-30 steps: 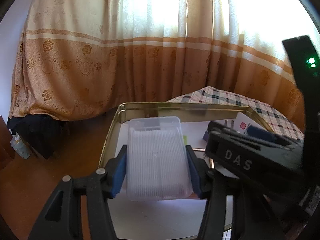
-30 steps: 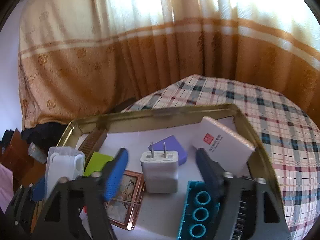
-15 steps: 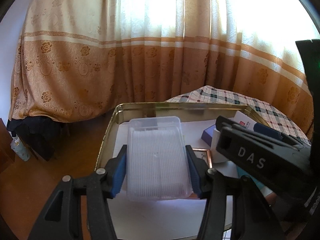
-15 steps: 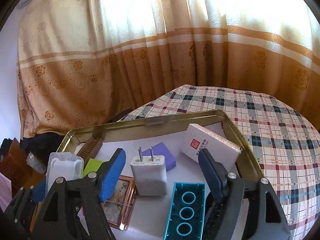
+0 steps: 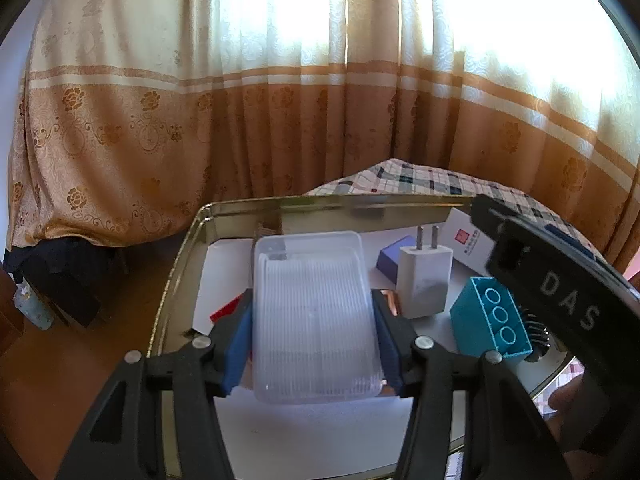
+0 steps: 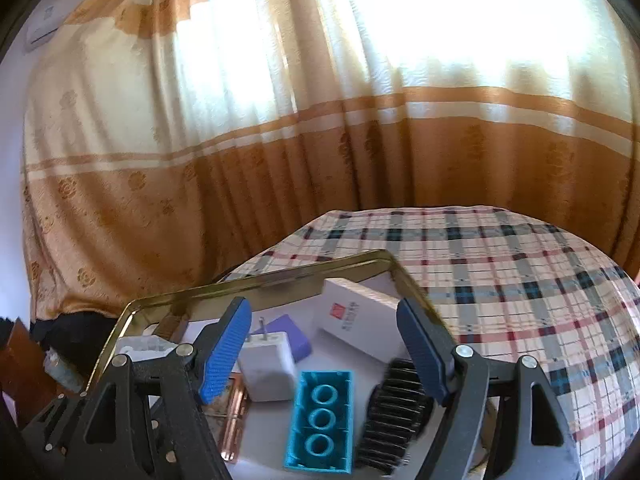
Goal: Organize rigid objects
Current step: 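Lower the white plug into the tray with the right tool while the left holds the box, then lower the clear box into the tray and open the left tool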
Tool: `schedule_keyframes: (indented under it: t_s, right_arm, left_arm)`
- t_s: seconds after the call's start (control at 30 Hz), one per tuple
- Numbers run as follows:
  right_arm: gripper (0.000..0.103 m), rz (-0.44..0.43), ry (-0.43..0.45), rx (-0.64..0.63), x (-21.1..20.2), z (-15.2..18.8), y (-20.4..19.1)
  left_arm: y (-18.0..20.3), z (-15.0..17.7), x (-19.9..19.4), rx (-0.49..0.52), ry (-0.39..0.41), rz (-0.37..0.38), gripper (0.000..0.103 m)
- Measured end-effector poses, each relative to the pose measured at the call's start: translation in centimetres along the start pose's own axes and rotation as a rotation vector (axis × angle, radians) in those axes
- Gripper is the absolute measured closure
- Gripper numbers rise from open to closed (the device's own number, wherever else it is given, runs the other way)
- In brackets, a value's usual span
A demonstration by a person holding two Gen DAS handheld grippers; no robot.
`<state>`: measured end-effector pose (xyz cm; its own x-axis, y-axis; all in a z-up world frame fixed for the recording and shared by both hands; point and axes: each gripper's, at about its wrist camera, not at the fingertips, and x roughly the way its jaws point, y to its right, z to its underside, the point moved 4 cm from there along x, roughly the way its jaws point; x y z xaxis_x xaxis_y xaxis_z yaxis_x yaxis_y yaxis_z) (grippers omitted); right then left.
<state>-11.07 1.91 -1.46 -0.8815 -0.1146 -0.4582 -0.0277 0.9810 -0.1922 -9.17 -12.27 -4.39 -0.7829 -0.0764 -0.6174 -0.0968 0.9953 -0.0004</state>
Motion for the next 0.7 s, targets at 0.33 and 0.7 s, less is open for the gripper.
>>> schedule_keyframes:
  t_s: [0.33,0.7]
  right_arm:
    - [0.025,0.050,0.034,0.017,-0.5,-0.1,1.3]
    - [0.025,0.057,0.046,0.014,-0.6,0.2,1.6]
  left_arm:
    - [1.4,-0.2,1.9,-0.014,-0.056,0.026,0.048]
    - [1.8,0.1,2.6,-0.001,-0.087,-0.042,0.008]
